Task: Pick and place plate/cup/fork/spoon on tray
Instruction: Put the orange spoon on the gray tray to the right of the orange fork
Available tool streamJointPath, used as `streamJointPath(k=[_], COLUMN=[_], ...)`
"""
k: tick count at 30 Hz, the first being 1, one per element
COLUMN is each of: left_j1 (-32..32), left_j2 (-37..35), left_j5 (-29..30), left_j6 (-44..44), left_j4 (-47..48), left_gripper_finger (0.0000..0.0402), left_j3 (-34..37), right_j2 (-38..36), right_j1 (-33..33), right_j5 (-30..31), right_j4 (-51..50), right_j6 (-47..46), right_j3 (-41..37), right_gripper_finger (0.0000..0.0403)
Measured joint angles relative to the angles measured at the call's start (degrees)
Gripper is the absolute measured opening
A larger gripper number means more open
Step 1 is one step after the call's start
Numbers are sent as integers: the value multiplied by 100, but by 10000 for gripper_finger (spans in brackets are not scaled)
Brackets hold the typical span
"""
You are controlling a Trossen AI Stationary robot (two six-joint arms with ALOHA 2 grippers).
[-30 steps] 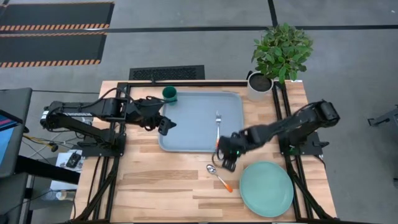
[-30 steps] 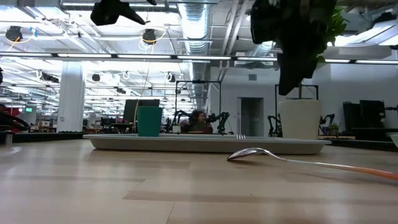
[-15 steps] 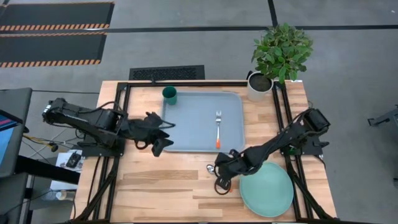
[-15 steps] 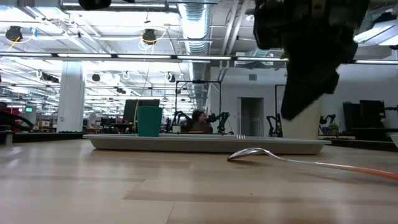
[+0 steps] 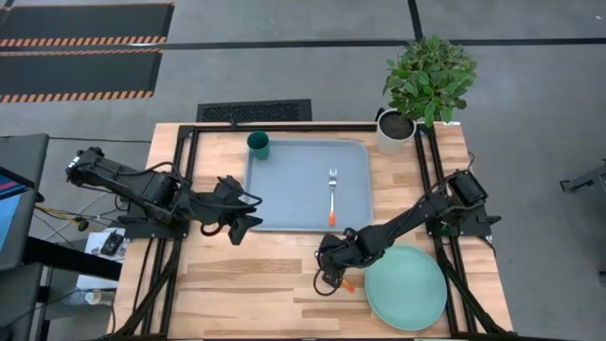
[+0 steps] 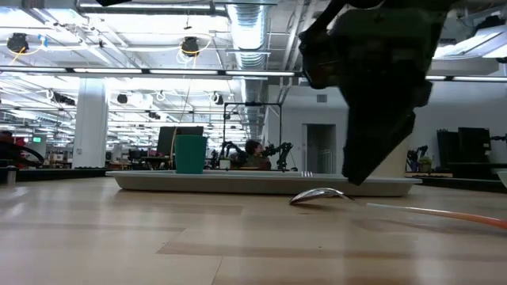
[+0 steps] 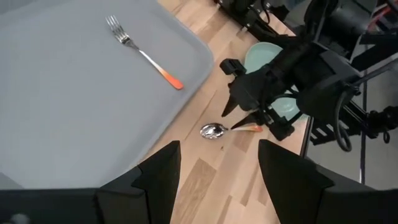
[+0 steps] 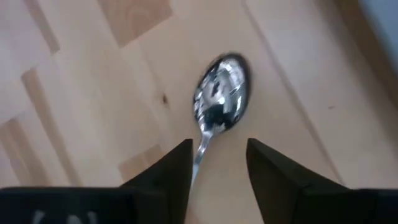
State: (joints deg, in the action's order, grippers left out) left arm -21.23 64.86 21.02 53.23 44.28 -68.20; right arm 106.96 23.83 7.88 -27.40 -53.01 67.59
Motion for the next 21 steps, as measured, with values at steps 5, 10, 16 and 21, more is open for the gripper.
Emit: streamJointPath(k=[5, 10, 16, 21], left_j1=[-2, -2, -2, -2], left_j2=[0, 0, 0, 0], left_j5=[70, 192, 238, 379], left_j6=[10, 15, 74, 109], left_j4=[-3, -5, 7, -1], left_gripper_finger=[202, 202, 202, 202], left_j3=[0, 0, 0, 0], right_j2=[172, 454, 556, 494], right_j1=[23, 133, 153, 60], right_j5=[182, 51, 101, 30], right_j4=[-19, 190, -49, -259], right_j6=[-99, -178, -492, -675], right_j3=[4, 24, 31, 26], right_gripper_finger=[199, 186, 133, 19])
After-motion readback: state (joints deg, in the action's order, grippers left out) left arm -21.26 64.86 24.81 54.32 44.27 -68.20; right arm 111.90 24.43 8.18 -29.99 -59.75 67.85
